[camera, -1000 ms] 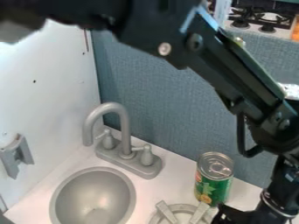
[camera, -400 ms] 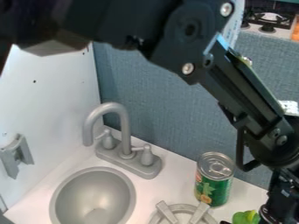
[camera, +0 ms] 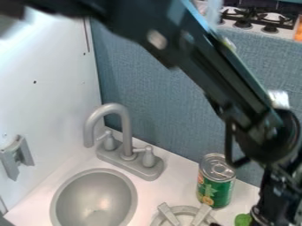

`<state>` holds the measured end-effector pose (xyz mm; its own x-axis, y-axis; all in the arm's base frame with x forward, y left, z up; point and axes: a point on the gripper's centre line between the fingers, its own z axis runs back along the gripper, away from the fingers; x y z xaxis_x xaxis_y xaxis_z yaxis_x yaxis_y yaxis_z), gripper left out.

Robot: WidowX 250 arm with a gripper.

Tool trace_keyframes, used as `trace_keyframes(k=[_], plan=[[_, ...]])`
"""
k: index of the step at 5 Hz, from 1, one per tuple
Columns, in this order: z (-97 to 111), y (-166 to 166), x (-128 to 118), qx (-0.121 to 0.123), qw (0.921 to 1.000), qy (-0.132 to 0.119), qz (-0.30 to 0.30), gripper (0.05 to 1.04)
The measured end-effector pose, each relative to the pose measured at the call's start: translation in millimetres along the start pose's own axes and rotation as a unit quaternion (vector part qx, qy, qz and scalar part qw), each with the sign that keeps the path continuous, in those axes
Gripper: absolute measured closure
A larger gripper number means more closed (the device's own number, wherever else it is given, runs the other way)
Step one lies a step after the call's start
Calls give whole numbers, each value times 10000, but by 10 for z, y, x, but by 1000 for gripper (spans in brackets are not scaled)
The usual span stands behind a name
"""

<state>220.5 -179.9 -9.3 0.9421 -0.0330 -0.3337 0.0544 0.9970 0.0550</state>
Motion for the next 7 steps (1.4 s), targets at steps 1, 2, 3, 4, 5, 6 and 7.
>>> trace_keyframes(k=[1, 2, 3, 4, 5, 6, 7], plan=[[330, 232, -145, -280, 9985, -257, 383, 750], [354, 503, -80, -521, 9962, -167, 676, 750], [364, 728, 49, -595, 9933, -144, 981, 750], [343, 870, 229, -647, 9915, -150, 1118, 750], [276, 911, 378, -610, 9913, -107, 1160, 750], [197, 903, 515, -579, 9916, -102, 1156, 750], [140, 931, 622, -575, 9918, 7, 1140, 750]])
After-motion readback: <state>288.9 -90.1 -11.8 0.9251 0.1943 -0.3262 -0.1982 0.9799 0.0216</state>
